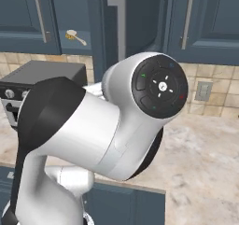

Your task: Pick the dish brush and soap dispenser from the cabinet and place them on the counter.

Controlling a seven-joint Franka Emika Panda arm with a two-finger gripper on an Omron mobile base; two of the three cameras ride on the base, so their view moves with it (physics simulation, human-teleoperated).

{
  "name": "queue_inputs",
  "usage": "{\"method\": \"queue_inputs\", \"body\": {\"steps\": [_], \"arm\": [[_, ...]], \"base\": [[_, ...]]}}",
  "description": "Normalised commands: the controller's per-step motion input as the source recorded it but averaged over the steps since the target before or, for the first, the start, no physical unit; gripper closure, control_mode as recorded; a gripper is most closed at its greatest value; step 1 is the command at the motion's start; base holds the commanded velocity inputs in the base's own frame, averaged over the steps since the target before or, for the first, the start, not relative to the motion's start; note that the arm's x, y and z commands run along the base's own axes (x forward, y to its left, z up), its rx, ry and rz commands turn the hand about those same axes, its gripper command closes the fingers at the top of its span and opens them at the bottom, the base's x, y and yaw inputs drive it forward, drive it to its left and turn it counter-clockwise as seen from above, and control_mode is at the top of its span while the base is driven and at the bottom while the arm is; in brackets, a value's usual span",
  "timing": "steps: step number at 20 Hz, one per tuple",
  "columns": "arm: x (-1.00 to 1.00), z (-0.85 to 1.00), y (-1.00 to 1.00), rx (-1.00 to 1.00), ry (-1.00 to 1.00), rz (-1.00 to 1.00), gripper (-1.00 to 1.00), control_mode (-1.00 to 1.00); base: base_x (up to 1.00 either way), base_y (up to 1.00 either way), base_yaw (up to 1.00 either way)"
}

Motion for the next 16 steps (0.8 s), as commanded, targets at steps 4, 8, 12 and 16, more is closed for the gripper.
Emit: {"method": "queue_inputs", "body": {"steps": [4,8,12,16], "arm": [[0.26,-0.12,-0.05,0.0,-0.02,-0.04,-1.0,-1.0],[0.13,-0.08,-0.1,0.0,-0.06,-0.07,-1.0,-1.0],[0.15,0.0,-0.22,0.0,0.0,-0.03,-1.0,-1.0],[0.4,0.0,-0.11,0.0,0.0,0.0,-1.0,-1.0]], "base": [[0.0,0.0,0.0],[0.0,0.0,0.0],[0.0,0.0,0.0],[0.0,0.0,0.0]]}}
